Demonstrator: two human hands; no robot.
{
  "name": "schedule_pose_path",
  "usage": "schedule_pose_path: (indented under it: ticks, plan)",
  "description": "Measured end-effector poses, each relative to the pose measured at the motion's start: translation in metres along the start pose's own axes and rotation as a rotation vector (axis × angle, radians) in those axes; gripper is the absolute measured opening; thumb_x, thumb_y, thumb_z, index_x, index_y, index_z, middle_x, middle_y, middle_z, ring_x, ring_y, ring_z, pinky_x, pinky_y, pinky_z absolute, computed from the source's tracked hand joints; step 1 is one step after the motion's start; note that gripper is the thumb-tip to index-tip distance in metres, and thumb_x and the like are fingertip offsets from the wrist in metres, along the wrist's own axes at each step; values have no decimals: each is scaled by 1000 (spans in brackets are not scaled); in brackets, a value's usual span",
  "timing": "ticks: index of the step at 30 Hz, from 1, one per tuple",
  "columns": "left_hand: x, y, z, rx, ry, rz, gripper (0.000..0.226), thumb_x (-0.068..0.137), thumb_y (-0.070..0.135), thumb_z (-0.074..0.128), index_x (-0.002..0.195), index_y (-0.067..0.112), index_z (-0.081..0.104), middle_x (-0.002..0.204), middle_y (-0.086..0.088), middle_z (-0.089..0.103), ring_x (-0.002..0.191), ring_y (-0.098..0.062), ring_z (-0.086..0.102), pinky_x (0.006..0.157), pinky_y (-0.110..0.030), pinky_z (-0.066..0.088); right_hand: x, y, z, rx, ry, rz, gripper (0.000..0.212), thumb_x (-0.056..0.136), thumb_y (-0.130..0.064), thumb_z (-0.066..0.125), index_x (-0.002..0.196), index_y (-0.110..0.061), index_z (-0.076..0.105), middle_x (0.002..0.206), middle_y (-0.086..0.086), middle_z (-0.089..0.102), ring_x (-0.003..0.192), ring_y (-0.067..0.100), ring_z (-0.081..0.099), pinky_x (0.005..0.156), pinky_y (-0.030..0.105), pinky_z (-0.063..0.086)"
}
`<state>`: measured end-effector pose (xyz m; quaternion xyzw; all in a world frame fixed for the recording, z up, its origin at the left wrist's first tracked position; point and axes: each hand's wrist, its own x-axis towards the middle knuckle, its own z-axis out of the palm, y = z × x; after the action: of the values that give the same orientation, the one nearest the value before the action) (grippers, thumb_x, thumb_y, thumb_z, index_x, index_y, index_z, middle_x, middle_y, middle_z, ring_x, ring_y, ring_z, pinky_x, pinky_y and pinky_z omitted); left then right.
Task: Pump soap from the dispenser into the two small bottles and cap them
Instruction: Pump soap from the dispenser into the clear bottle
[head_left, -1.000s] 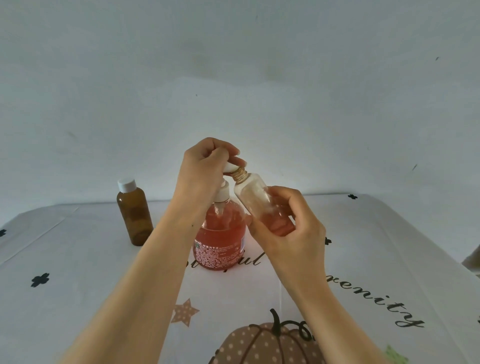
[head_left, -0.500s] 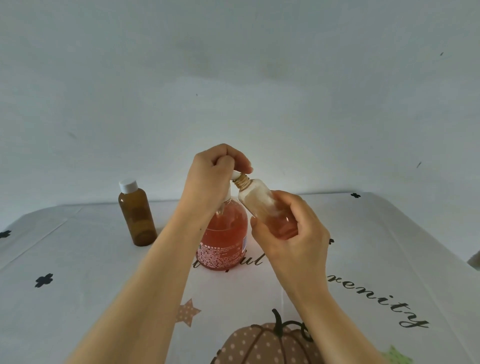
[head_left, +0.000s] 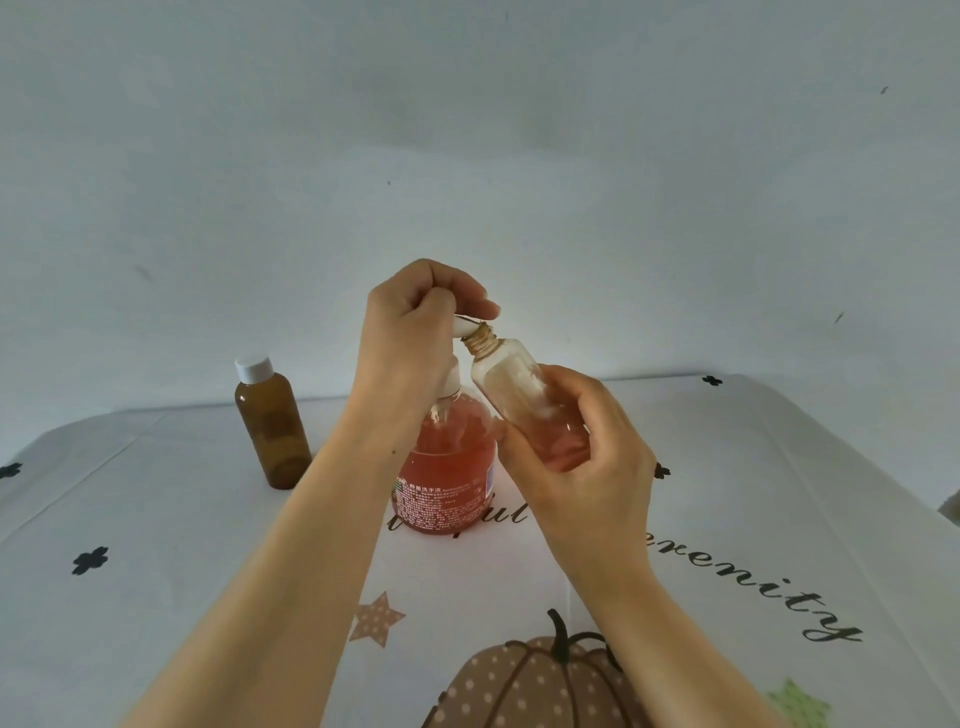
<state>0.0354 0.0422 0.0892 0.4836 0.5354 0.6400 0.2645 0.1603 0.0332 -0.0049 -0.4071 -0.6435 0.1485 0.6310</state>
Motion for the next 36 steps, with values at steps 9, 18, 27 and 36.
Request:
schedule_pose_path:
  ticks: [9,18,27,36]
  plan:
    - [1,-2,-2,24,-46,13,37,84,-5,33,86,11,66,79,-4,75,78,-24,70,72,-41,53,0,0,1,-15,-10,0,43,77,-36,78,115,-21,65,98,-10,67,81,7,64,68,27,54]
    - [-2,-8,2,179,-115,21,40,87,-3,30,72,11,65,90,4,74,47,5,57,40,-12,37,-5,4,3,-41,-4,64,40,74,-36,77,110,-27,64,95,-14,67,81,5,62,71,27,53]
    - [-1,2,-2,53,-78,-14,39,84,-4,33,74,15,66,85,0,75,87,-20,71,90,-47,53,-1,-1,2,-17,28,-23,47,77,-43,76,117,-22,65,103,-11,67,87,3,62,72,10,48]
    - [-1,6,-3,-60,-86,-88,27,94,3,41,96,14,66,85,-2,76,77,-18,71,93,-47,52,-2,0,2,-15,29,-24,47,77,-44,76,118,-23,65,104,-13,66,89,0,62,73,13,50]
